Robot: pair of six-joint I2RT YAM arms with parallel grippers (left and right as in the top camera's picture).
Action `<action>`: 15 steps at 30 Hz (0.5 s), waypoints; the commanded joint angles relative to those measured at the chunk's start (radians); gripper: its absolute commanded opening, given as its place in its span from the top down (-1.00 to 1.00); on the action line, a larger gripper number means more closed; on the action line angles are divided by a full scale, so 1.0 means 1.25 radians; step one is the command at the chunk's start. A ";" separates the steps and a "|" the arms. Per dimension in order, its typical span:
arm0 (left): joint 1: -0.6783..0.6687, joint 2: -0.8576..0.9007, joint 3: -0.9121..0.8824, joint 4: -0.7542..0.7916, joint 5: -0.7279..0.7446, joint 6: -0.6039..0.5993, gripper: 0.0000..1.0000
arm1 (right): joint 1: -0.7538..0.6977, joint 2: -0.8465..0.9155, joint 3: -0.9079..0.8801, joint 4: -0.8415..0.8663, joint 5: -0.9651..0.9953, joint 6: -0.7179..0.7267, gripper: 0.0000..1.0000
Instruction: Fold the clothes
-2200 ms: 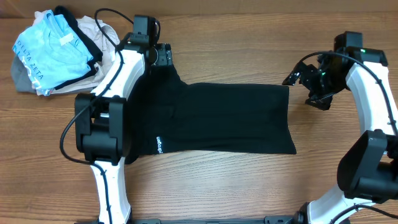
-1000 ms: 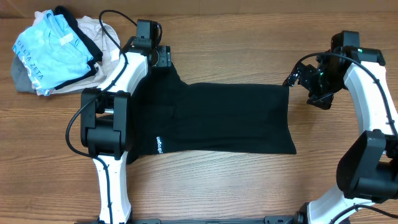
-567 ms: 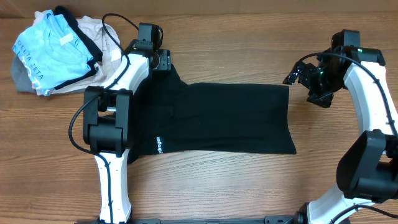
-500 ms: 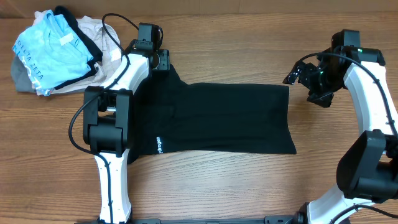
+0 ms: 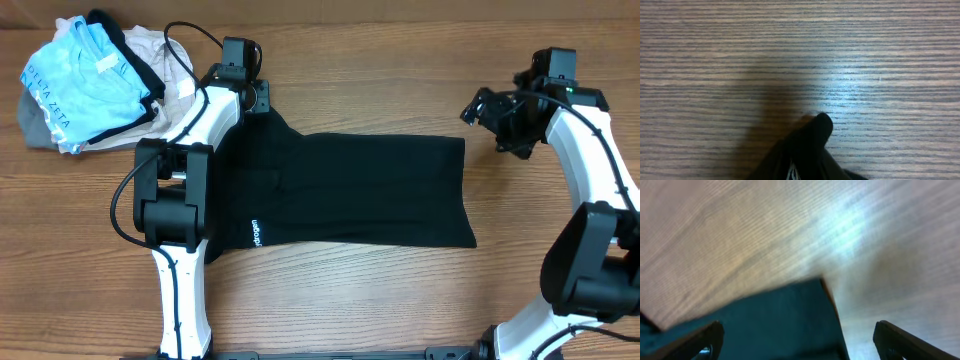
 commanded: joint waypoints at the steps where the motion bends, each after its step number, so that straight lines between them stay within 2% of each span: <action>1: 0.003 0.011 0.011 -0.014 -0.004 0.000 0.74 | 0.009 0.043 -0.007 0.037 -0.009 0.000 -1.00; 11: 0.003 0.011 0.011 -0.034 -0.005 0.001 0.85 | 0.040 0.159 -0.007 0.086 0.000 0.000 -0.99; 15: 0.003 0.011 0.011 -0.037 -0.005 0.000 0.92 | 0.040 0.178 -0.007 0.086 -0.001 0.000 -0.90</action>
